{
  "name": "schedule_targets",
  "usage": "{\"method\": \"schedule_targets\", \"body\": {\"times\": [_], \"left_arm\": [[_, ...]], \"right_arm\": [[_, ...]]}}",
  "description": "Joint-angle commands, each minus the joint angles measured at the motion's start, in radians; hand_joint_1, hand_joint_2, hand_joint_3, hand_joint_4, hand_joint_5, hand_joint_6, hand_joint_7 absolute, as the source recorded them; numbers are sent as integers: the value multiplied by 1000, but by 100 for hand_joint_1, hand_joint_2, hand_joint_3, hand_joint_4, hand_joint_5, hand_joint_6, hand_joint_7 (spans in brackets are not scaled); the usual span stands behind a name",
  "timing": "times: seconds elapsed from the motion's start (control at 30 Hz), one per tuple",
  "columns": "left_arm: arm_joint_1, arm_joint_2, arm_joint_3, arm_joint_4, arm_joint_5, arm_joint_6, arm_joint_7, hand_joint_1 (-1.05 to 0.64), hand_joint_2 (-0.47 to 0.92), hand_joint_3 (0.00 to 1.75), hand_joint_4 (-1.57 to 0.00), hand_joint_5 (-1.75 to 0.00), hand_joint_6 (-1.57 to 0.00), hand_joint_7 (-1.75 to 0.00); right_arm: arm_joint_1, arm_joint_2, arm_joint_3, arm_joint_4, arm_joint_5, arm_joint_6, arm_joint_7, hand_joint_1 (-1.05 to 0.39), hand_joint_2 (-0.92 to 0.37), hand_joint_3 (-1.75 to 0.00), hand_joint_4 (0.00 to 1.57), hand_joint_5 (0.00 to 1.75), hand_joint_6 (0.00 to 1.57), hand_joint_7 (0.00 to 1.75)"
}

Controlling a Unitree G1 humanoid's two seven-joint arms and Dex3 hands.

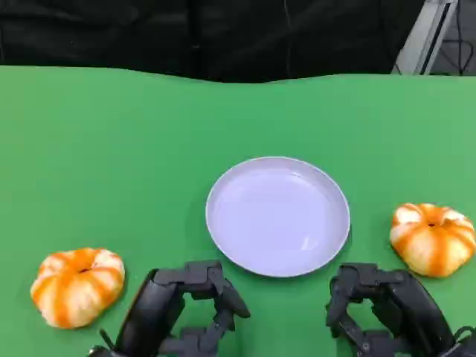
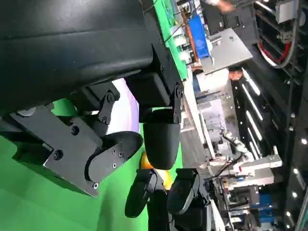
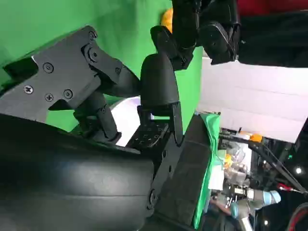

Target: Grasp the bread from the table and place it into the plate.

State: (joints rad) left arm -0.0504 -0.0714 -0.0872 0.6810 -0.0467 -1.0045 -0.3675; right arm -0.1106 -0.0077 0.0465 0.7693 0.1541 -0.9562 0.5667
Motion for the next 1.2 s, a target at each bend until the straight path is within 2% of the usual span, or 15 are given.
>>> {"method": "schedule_targets", "body": {"times": [0.03,0.63,0.73,0.8,0.83,0.9,0.97,1.1,1.17,1.2], "left_arm": [[-8,6,1,15,-5,-12,12,-7,51,113,-93,-146,-96,-112],[-5,-4,9,7,-21,-6,15,-5,52,110,-91,-143,-95,-110],[1,-7,18,-4,-14,4,34,-7,60,92,-90,-123,-96,-89],[4,-7,18,-9,-22,11,34,-10,66,80,-90,-105,-100,-62],[7,-6,16,-16,-31,19,30,-11,68,78,-90,-101,-102,-55],[9,-4,17,-22,-37,18,31,-17,73,64,-93,-70,-104,-23],[12,-1,18,-28,-38,19,33,-22,86,35,-99,-37,-101,-5],[25,3,15,-62,-35,31,38,-22,92,15,-95,-13,-90,0],[34,5,13,-83,-41,38,35,-22,92,12,-92,-8,-86,0],[37,5,12,-94,-46,42,32,-25,92,10,-87,-4,-79,0]], "right_arm": [[-6,-16,-14,4,10,-3,-4,-16,-52,-112,79,165,83,137],[-9,-11,-19,10,20,-8,4,-12,-57,-103,82,158,88,126],[-12,-10,-20,17,19,-12,4,-12,-58,-101,82,157,88,125],[-13,-10,-21,18,18,-13,4,-12,-58,-100,82,157,88,125],[-13,-10,-21,19,18,-14,5,-12,-58,-100,82,157,88,125],[-13,-10,-21,19,18,-14,6,-13,-58,-99,82,157,88,125],[-13,-11,-21,18,9,-19,-2,-14,-58,-99,82,156,87,126],[-12,-13,-21,19,9,-20,-2,-14,-59,-99,83,156,87,127],[-12,-13,-21,22,8,-23,-2,-14,-58,-99,82,157,87,127],[-12,-13,-21,24,8,-25,-2,-14,-58,-99,82,157,87,127]]}}
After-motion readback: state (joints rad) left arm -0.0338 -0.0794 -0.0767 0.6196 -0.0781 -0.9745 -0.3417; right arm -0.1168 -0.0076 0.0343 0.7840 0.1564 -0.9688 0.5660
